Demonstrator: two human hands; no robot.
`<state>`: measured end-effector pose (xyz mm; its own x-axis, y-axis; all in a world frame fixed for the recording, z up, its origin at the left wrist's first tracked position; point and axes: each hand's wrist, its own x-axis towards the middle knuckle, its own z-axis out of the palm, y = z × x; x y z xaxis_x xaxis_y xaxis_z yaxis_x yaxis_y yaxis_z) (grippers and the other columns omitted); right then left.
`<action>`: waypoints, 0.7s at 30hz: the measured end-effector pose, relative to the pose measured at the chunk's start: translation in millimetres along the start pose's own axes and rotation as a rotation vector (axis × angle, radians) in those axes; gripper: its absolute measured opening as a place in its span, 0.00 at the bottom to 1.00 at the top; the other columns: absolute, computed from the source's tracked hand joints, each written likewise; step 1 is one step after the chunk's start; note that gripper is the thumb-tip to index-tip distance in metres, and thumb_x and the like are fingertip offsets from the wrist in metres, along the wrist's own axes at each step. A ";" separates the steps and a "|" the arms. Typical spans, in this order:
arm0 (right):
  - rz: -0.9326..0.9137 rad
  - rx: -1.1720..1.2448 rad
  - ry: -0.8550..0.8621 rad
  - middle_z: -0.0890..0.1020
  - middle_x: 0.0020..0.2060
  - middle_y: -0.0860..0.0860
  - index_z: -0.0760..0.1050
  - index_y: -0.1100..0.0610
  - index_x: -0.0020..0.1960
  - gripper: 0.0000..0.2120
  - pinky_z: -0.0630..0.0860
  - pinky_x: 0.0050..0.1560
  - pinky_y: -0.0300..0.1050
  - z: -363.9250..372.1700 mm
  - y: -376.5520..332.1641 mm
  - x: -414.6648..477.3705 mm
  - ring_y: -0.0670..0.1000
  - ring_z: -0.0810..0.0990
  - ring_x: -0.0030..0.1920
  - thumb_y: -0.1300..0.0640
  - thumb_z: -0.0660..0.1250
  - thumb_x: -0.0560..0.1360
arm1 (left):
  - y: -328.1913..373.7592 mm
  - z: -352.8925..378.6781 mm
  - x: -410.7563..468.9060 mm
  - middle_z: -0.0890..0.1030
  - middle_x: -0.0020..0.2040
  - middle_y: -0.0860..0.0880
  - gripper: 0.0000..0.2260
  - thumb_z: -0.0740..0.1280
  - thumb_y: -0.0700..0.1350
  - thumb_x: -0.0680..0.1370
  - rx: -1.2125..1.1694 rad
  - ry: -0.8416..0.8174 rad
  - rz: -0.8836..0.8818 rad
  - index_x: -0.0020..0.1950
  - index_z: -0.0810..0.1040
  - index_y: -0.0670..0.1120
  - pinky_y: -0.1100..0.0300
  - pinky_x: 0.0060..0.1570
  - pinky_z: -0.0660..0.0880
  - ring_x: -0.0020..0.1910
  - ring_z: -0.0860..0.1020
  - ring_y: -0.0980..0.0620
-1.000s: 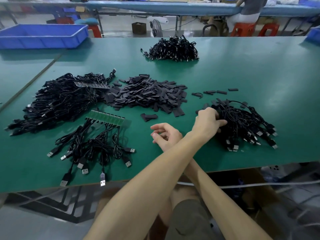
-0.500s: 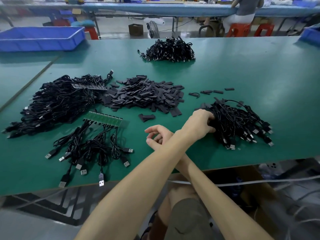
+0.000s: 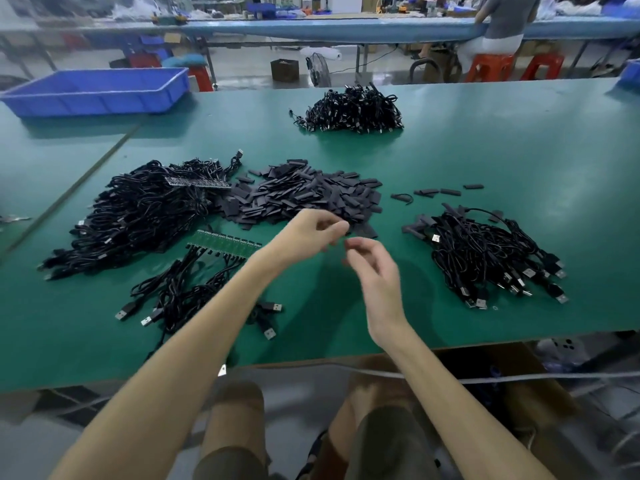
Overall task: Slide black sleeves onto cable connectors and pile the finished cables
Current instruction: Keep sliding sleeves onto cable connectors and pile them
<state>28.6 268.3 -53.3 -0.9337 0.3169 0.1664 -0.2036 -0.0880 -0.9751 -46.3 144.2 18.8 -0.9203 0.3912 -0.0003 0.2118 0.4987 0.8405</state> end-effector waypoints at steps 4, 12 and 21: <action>-0.086 0.026 0.055 0.84 0.58 0.46 0.81 0.50 0.60 0.11 0.76 0.68 0.55 -2.0 2.0 -3.4 0.48 0.82 0.62 0.53 0.62 0.82 | -18.0 7.5 -26.6 0.84 0.57 0.37 0.18 0.60 0.48 0.86 -0.367 -0.298 -0.119 0.62 0.78 0.33 0.55 0.54 0.82 0.55 0.84 0.42; -0.013 -0.039 0.059 0.84 0.58 0.43 0.81 0.53 0.59 0.11 0.75 0.68 0.64 -0.4 -1.4 -5.5 0.48 0.81 0.63 0.54 0.62 0.82 | -22.7 23.2 -34.9 0.86 0.46 0.38 0.13 0.67 0.41 0.83 -0.433 -0.241 -0.115 0.55 0.80 0.29 0.60 0.43 0.82 0.42 0.86 0.46; 0.005 -0.081 0.012 0.85 0.55 0.46 0.81 0.54 0.59 0.09 0.77 0.67 0.59 -0.1 -4.3 -7.5 0.44 0.84 0.56 0.59 0.64 0.84 | -39.2 -15.1 -33.6 0.87 0.40 0.43 0.05 0.74 0.38 0.77 -0.313 -0.015 -0.158 0.51 0.83 0.38 0.58 0.42 0.83 0.38 0.85 0.48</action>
<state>36.6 266.4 -50.4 -0.9311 0.3276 0.1605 -0.1744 -0.0133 -0.9846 -28.6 99.8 -5.9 -0.9282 0.3406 -0.1498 -0.0462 0.2940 0.9547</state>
